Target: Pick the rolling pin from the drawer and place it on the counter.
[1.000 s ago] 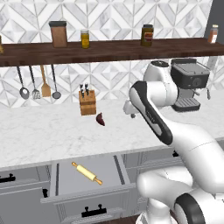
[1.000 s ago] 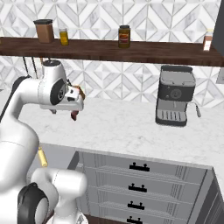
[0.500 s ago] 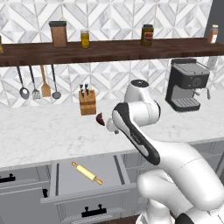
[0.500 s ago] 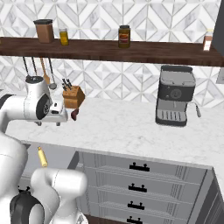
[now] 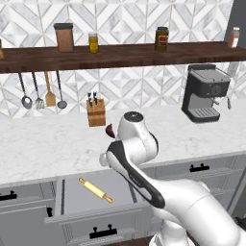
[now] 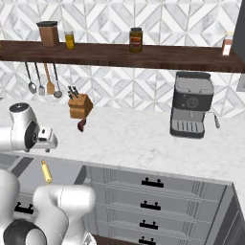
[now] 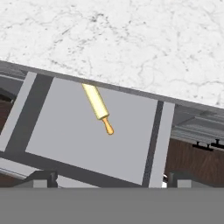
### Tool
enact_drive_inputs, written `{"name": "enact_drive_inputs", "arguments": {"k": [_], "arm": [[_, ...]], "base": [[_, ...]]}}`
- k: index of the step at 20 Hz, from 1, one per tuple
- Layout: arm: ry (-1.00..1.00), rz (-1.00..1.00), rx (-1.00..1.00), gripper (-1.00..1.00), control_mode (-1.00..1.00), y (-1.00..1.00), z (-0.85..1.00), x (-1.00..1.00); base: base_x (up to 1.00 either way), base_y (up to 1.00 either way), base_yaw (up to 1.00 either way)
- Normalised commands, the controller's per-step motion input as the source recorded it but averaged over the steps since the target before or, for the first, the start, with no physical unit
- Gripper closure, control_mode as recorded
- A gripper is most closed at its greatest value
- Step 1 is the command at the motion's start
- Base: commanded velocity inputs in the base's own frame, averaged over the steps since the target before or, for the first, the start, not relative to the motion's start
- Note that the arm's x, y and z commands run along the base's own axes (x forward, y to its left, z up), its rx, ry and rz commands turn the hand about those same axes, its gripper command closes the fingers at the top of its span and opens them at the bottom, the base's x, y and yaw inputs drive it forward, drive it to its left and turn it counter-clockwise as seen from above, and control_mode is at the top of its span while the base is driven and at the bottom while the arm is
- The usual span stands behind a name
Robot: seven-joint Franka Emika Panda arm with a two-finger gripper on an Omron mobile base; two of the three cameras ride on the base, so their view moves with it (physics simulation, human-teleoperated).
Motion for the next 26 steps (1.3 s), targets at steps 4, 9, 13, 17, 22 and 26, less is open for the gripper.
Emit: {"name": "enact_drive_inputs", "arguments": {"k": [4, 9, 13, 17, 22, 26], "arm": [[0.0, 0.03, 0.0, -1.0, -1.0, 0.55, -0.48, -0.12], [0.07, 0.02, -0.02, -1.0, -1.0, 0.47, -0.49, 0.0], [0.12, 0.0, 0.0, -1.0, -1.0, 0.37, -0.54, 0.01], [0.14, 0.0, 0.0, -1.0, -1.0, 0.24, -0.44, 0.09], [0.08, 0.0, 0.0, -1.0, -1.0, 0.24, -0.35, 0.09], [0.07, 0.0, -0.07, -1.0, -1.0, 0.09, -0.39, 0.01]], "base": [[0.0, 0.0, 0.0], [0.0, 0.0, 0.0], [0.0, 0.0, 0.0], [0.0, 0.0, 0.0], [0.0, 0.0, 0.0], [0.0, 0.0, 0.0]]}}
